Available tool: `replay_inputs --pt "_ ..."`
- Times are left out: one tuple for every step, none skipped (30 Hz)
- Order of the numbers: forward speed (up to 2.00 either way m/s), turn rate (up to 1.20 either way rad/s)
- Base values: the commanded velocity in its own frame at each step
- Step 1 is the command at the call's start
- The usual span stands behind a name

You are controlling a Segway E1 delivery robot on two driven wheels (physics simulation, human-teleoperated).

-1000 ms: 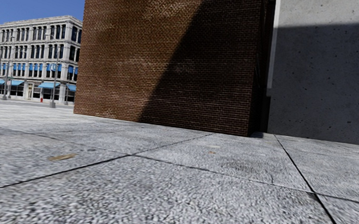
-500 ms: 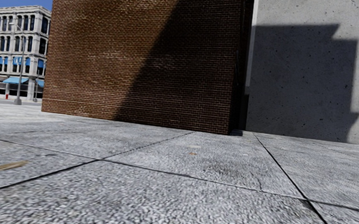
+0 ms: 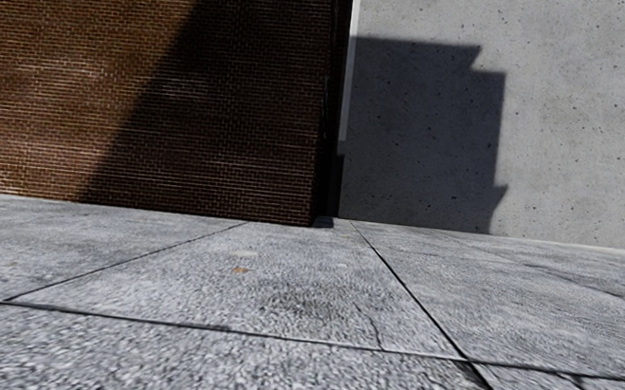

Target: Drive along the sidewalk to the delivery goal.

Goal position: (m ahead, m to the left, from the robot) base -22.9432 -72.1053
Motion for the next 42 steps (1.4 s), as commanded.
replay_inputs --pt "1.23 -0.61" --pt "1.23 -0.62" --pt "1.23 -0.69" --pt "1.23 -0.69" --pt "1.23 -0.78" --pt "1.23 -0.81" --pt "1.23 -0.82" --pt "1.23 -0.82" --pt "1.23 -0.82" --pt "1.23 -0.82" --pt "1.23 -0.84" --pt "1.23 -0.87" --pt "1.23 -0.87" --pt "1.23 -0.88" --pt "1.23 -0.88" --pt "1.23 -0.88" --pt "1.23 -0.88" --pt "1.23 -0.88" --pt "1.23 -0.88" --pt "1.23 -0.88" --pt "1.23 -0.91" --pt "1.23 -0.91" --pt "1.23 -0.92" --pt "1.24 -0.92" --pt "1.24 -0.92" --pt "1.24 -0.92" --pt "1.24 -0.92" --pt "1.24 -0.92" --pt "1.24 -0.92" --pt "1.24 -0.92" --pt "1.25 -0.92" --pt "1.25 -0.92" --pt "1.25 -0.92" --pt "1.25 -0.92" --pt "1.25 -0.92" --pt "1.25 -0.92" --pt "1.25 -0.92" --pt "1.25 -0.92" --pt "1.25 -0.92" --pt "1.25 -0.92" --pt "1.25 -0.92" --pt "1.25 -0.92"
